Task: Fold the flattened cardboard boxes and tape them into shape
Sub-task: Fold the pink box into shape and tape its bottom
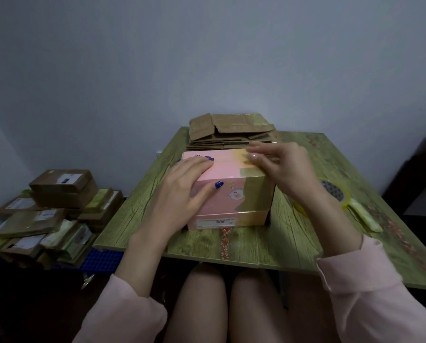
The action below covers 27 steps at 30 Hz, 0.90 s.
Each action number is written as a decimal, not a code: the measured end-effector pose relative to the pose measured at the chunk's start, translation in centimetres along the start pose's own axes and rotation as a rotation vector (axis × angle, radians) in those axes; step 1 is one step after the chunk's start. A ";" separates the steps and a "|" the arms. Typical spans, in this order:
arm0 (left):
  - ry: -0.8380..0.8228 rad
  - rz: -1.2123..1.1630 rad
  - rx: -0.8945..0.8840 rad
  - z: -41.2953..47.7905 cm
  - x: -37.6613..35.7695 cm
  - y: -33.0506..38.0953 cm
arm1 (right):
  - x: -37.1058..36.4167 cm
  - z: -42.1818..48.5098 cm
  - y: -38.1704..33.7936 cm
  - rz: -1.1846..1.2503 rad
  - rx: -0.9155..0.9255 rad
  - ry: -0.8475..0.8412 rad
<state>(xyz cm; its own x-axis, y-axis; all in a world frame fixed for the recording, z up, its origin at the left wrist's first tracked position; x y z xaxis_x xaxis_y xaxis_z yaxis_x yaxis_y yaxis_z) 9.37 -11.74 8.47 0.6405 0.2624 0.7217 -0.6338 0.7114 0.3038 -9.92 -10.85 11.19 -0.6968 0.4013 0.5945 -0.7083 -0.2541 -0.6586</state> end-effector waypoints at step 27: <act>0.277 -0.673 0.858 -9.3 -3.6 -1.3 | -3.2 2.7 -1.5 0.046 0.083 -0.529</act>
<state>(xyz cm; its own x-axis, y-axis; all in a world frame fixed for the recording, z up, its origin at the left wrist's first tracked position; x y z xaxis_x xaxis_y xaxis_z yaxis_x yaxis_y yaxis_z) 11.95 -7.51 -0.28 0.9714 0.2058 0.1188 -0.1429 0.1066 0.9840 -6.93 -14.18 11.48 -0.6738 -0.1049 0.7314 -0.6674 -0.3386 -0.6633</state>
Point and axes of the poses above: each hand's wrist, its own z-axis towards the middle knuckle, its own x-axis out of the back of the hand, y = z × x, the point moved 7 cm from there along z, towards the middle knuckle, and after that the axes turned 2 degrees about -y, right-handed, at the moved point
